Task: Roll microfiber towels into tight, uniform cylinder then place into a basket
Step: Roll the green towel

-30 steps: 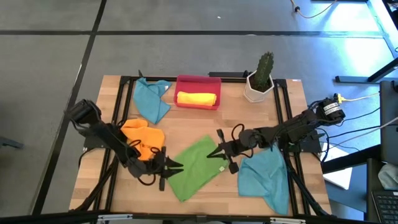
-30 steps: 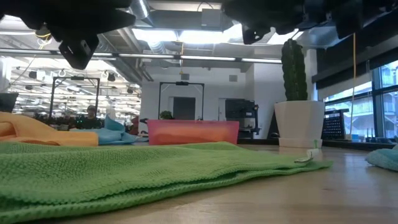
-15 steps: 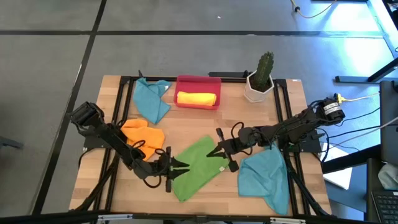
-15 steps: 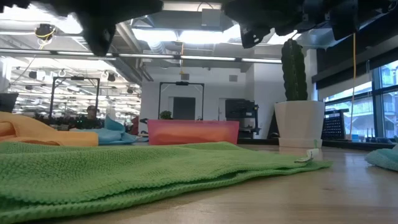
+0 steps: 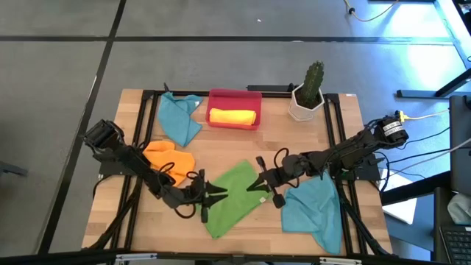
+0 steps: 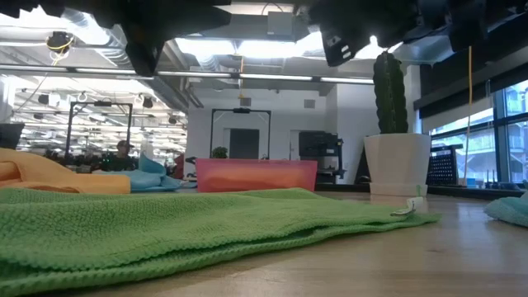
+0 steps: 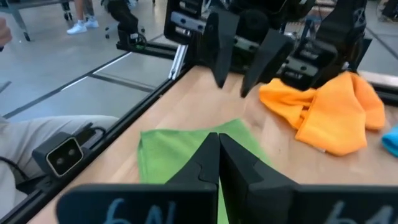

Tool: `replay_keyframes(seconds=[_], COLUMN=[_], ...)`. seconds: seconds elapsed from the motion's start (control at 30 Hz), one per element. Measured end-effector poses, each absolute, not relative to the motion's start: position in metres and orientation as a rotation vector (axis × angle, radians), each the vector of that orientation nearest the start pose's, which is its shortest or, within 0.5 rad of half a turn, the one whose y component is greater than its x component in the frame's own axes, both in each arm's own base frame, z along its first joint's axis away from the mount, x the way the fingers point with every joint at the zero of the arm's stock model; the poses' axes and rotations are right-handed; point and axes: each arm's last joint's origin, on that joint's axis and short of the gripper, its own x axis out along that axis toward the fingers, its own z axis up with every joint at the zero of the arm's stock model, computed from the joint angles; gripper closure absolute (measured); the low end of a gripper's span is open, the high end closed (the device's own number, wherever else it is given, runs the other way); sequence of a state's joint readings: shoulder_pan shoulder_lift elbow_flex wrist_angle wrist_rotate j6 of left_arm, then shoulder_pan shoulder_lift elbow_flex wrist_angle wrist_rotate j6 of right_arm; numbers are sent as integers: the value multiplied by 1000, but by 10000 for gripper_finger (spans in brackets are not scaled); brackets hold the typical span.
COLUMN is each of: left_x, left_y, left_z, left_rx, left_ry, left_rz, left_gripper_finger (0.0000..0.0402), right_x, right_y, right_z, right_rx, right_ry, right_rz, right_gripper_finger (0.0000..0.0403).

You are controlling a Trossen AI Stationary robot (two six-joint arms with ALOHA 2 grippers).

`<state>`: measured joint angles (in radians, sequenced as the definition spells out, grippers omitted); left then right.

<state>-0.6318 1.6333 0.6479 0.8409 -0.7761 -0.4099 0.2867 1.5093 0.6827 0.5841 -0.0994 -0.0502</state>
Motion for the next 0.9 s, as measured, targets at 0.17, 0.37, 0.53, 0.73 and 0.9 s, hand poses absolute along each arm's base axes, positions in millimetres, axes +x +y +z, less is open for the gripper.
replay_keyframes(seconds=[0.17,0.37,0.53,0.73,0.9], left_x=[263,265,265,266,267], left_y=[-163,-160,-160,-162,-161], left_z=[183,183,181,185,186], left_rx=[-318,-287,-275,-287,-284], left_ry=[78,80,94,81,82], left_rz=[175,187,190,185,187], left_gripper_finger=[321,321,321,321,321], right_x=[293,289,287,280,283], right_y=[89,87,86,85,84], right_z=[199,187,181,153,155], right_rx=[-32,27,74,134,120], right_ry=[303,438,515,751,748], right_rz=[383,350,286,243,175], right_gripper_finger=[397,397,397,397,397])
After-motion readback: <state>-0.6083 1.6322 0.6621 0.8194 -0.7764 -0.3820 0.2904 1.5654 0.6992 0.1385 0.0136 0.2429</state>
